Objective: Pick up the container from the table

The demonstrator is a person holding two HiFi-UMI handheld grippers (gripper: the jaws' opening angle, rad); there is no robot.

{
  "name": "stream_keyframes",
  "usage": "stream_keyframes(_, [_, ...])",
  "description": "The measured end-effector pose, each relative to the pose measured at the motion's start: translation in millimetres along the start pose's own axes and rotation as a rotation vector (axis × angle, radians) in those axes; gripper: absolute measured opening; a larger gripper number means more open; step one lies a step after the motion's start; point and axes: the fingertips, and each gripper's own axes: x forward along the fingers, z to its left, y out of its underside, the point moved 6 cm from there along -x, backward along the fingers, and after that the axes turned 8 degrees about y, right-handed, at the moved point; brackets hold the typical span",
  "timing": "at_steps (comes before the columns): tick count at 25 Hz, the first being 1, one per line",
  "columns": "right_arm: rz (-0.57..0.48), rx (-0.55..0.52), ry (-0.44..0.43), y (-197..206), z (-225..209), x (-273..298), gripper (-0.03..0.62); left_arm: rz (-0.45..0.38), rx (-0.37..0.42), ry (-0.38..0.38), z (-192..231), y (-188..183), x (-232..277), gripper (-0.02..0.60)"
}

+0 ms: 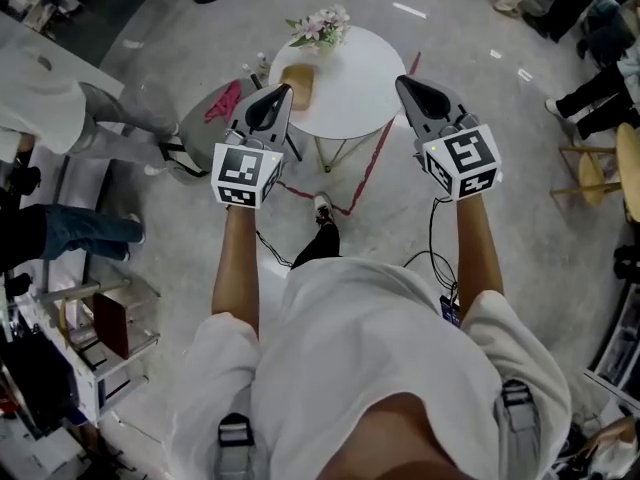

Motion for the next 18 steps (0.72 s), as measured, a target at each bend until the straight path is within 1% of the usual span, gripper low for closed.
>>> stream_keyframes(4, [-0.017,0.019,0.027,-17,-11,55,0.012,-0.003,0.01,0.034,52,2,29,0.015])
stream_keyframes(7, [0.006,0.009,0.039,-18,-14,86,0.012,-0.002,0.0,0.049,82,10,48,0.015])
stream_keyframes(9, [0.017,0.028,0.047,-14,-15,101,0.012,0.007,-0.008,0.059,97,16,59,0.015])
stream_keyframes(12, [0.052,0.03,0.038,-2,-13,118,0.012,0.019,-0.024,0.075,113,30,72,0.015])
stream_keyframes(15, [0.089,0.054,0.032,17,-15,131,0.012,0.043,-0.056,0.062,124,48,89,0.015])
stream_keyframes(16, [0.105,0.073,0.034,26,-19,134,0.012,0.061,-0.068,0.066,125,57,97,0.015])
stream_keyframes(18, [0.147,0.087,0.034,43,-25,142,0.014,0.116,-0.09,0.099,121,75,113,0.015])
